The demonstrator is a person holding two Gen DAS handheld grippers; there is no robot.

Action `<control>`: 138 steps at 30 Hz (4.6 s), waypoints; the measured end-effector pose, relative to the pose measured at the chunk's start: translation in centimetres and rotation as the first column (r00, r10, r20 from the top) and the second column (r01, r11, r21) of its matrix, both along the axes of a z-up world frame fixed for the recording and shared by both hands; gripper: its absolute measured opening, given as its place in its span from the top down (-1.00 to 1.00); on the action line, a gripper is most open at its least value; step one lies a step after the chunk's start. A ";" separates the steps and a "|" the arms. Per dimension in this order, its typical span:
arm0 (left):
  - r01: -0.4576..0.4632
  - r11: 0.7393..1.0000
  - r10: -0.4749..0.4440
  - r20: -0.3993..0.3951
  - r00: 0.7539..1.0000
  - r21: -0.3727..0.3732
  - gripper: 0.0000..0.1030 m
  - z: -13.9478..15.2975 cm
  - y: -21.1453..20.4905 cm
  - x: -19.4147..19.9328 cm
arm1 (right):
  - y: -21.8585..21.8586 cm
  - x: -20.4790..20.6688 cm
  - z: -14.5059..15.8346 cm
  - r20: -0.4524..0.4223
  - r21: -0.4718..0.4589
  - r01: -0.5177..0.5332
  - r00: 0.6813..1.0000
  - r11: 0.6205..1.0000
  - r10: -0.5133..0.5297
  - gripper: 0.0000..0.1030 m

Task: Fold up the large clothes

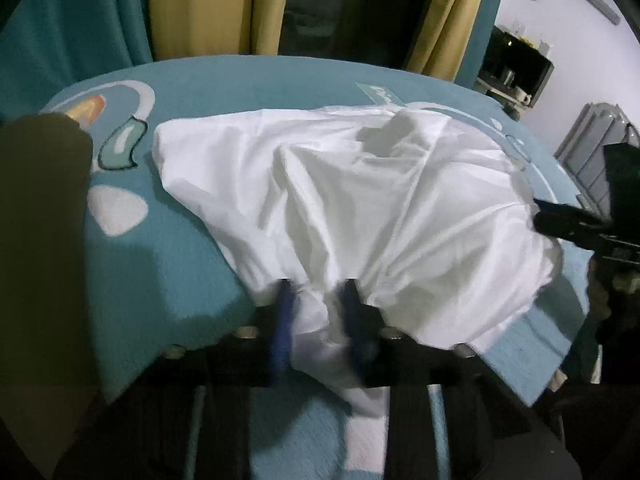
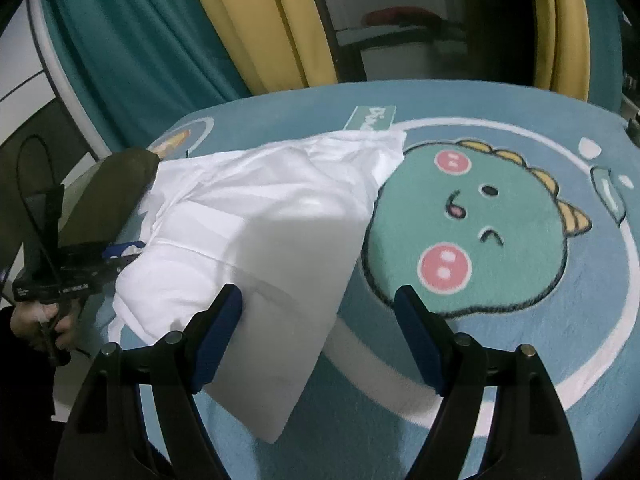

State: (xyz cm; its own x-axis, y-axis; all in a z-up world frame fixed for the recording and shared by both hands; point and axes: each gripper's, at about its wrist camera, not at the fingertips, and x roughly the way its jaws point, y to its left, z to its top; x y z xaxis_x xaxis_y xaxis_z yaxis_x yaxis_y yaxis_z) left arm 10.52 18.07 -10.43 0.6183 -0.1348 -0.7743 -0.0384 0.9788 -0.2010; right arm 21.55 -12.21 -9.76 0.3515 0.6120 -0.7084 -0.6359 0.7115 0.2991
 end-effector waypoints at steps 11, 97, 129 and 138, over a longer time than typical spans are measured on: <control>-0.032 0.999 0.032 0.038 0.999 -0.016 0.71 0.4 -0.7 -2.4 | 1.7 -0.4 -2.4 -0.096 0.139 -0.058 0.993 0.989 0.072 0.38; 0.207 0.933 -0.221 -0.014 0.975 -0.293 0.13 -2.2 -14.3 5.4 | -6.2 -1.1 -2.3 0.004 0.066 0.006 1.000 0.998 -0.007 -0.37; 0.159 0.947 -0.152 0.046 0.987 -0.281 0.08 -0.2 -11.3 2.8 | -4.7 -2.1 0.4 0.132 0.057 0.010 0.991 0.998 -0.017 0.39; 0.181 0.941 -0.185 0.014 0.983 -0.286 -0.38 -2.0 -11.1 2.8 | -8.3 -1.1 -2.9 -0.064 0.162 0.044 0.997 0.986 -0.034 -0.46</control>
State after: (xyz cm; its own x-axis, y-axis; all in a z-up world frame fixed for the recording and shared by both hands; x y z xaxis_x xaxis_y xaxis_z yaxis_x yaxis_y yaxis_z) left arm 13.31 6.93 -12.42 0.5522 -0.4604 -0.6951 0.1315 0.8714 -0.4727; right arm 20.47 -20.53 -12.65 0.3370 0.7079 -0.6207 -0.5858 0.6738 0.4504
